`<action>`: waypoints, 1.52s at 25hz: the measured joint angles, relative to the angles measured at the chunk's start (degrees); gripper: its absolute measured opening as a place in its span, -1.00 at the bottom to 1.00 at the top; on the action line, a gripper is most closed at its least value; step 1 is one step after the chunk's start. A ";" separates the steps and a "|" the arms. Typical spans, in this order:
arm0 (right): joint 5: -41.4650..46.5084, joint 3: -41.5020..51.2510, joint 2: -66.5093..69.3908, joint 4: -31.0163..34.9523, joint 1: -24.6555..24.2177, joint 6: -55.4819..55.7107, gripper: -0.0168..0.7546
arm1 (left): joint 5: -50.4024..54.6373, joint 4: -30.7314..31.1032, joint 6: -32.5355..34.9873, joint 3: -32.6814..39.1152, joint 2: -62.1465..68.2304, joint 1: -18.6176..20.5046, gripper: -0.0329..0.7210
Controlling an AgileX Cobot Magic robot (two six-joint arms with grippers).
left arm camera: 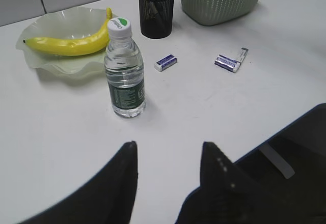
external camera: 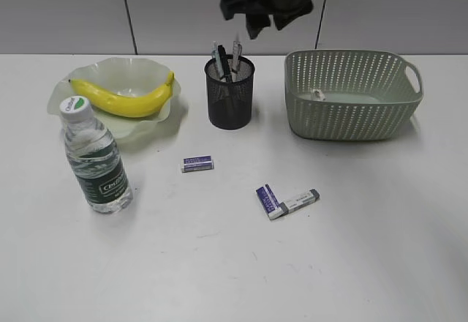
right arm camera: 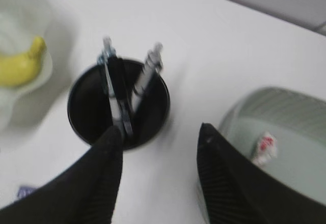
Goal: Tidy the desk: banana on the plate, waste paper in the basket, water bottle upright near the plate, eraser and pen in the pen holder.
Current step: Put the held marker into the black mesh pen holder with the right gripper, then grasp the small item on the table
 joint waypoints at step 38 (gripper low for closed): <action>12.72 81.84 -115.15 7.04 0.00 -10.98 -0.02 | -14.64 -7.66 0.00 -1.63 16.27 0.00 -0.10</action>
